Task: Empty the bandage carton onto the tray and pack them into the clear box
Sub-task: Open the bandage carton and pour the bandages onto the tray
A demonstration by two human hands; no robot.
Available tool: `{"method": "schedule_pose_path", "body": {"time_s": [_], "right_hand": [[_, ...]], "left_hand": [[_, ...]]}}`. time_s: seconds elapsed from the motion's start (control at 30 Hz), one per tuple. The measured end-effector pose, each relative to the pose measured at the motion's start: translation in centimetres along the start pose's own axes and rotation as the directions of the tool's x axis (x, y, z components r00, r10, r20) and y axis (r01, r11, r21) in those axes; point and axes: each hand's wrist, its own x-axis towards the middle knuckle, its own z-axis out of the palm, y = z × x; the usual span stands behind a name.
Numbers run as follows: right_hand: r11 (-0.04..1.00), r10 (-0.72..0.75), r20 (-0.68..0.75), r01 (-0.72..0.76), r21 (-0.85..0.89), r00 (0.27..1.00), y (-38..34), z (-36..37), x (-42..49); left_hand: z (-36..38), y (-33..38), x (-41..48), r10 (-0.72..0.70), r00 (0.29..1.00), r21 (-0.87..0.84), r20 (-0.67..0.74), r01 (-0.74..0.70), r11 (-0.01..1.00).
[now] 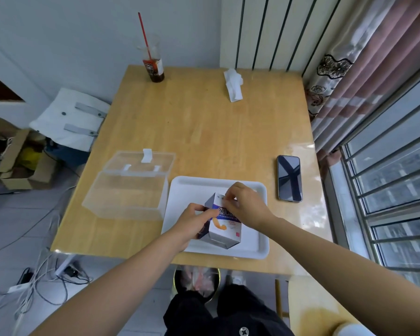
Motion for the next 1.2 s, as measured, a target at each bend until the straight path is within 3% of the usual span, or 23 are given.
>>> {"method": "schedule_pose_path", "body": {"time_s": [0.1, 0.23, 0.37, 0.47, 0.53, 0.73, 0.87, 1.0, 1.07, 1.13, 1.2], "right_hand": [[0.966, 0.168, -0.044, -0.155, 0.207, 0.985, 0.0, -0.8, 0.5], [0.795, 0.399, -0.053, -0.316, 0.518, 0.915, 1.2, -1.3, 0.8], [0.709, 0.372, 0.144, -0.381, 0.594, 0.917, 1.2, -1.0, -0.4], [0.515, 0.361, 0.399, -0.537, 0.668, 0.843, 1.5, -0.9, -1.1], [0.459, 0.312, 0.484, -0.576, 0.677, 0.817, 1.6, -0.8, -1.5], [0.501, 0.372, 0.302, -0.464, 0.731, 0.878, 0.2, -0.3, -1.3], [0.462, 0.374, 0.268, -0.429, 0.776, 0.888, 0.1, -0.7, -1.2], [0.851, 0.271, 0.217, -0.339, 0.402, 0.938, 0.7, -0.9, -0.9], [0.854, 0.209, 0.217, -0.286, 0.435, 0.954, 0.5, -1.0, -0.6], [0.818, 0.162, 0.303, -0.3, 0.491, 0.939, 0.1, -1.3, -0.2], [0.844, 0.137, 0.385, -0.311, 0.438, 0.913, 0.0, -1.5, 0.2]], "left_hand": [[-0.7, -0.2, -0.2, 0.05, 0.999, 0.031, 0.022, -0.051, 0.998], [-1.4, -1.0, -0.1, 0.086, 0.995, 0.038, 0.056, -0.088, 0.995], [-1.4, -1.4, -0.1, 0.083, 0.996, 0.005, 0.021, -0.083, 0.997], [-1.4, -1.4, -0.3, 0.109, 0.994, -0.052, 0.031, -0.107, 0.993], [-1.6, -1.4, -0.3, 0.14, 0.989, -0.058, 0.045, -0.137, 0.989], [-1.6, -1.5, -0.2, 0.196, 0.967, 0.063, 0.164, -0.208, 0.976], [-2.1, -1.5, 0.2, 0.264, 0.96, 0.049, 0.089, -0.269, 0.962], [-2.9, -1.5, 0.4, 0.262, 0.956, 0.093, 0.13, -0.275, 0.957], [-3.2, -1.4, 0.4, 0.26, 0.957, 0.093, 0.128, -0.273, 0.958], [-3.7, -1.3, 0.6, 0.266, 0.955, 0.09, 0.133, -0.279, 0.956], [-4.2, -1.2, 0.4, 0.252, 0.953, 0.121, 0.167, -0.274, 0.954]]}}
